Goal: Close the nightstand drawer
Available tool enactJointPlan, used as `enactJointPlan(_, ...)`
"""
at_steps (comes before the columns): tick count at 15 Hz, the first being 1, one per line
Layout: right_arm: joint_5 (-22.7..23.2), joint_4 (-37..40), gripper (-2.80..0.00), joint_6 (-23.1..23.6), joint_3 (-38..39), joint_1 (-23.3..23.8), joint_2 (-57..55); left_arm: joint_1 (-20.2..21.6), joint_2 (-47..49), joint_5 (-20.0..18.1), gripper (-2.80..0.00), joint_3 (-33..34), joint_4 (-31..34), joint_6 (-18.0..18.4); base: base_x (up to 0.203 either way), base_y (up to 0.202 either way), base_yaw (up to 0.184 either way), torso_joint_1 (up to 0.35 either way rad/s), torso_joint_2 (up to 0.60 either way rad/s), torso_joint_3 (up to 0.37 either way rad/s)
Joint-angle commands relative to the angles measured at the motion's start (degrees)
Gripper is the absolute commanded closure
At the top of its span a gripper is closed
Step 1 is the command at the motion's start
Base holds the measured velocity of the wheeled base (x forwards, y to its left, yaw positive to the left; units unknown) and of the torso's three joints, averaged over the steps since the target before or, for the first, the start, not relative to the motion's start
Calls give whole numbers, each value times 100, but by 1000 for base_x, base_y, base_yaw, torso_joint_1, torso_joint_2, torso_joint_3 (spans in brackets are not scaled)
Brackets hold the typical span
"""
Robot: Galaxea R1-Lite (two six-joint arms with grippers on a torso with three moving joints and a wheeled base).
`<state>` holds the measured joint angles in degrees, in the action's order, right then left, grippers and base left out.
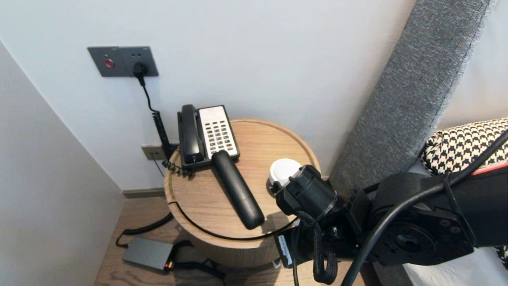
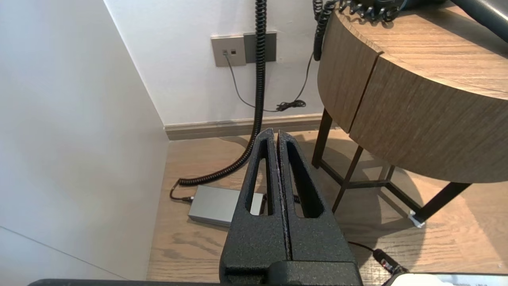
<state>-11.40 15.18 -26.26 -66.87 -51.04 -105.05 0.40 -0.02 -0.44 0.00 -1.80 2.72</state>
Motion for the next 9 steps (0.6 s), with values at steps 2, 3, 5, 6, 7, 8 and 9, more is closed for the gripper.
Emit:
enactJointPlan(2,-14,16,0,-24,38,19,28,-5,-6,0,0,70,-5,1,0,0,0,0,0,0)
enactJointPlan(3,-39,27,0,-28,93,7,80,-3,-6,0,0,70,-5,1,0,0,0,0,0,0)
enactJointPlan(5,-127,21,0,-35,248,-9,211,0,-6,0,0,70,-5,1,0,0,0,0,0,0)
enactJointPlan(6,-134,20,0,-37,321,-11,273,-5,-6,0,0,70,-5,1,0,0,0,0,0,0)
enactJointPlan(7,-148,20,0,-37,408,-4,354,4,-6,0,0,70,-5,1,0,0,0,0,0,0)
enactJointPlan(8,-154,26,0,-43,478,-3,448,3,-6,0,0,70,-5,1,0,0,0,0,0,0)
enactJointPlan(9,-166,28,0,-60,564,0,573,-1,-6,0,0,70,-5,1,0,0,0,0,0,0)
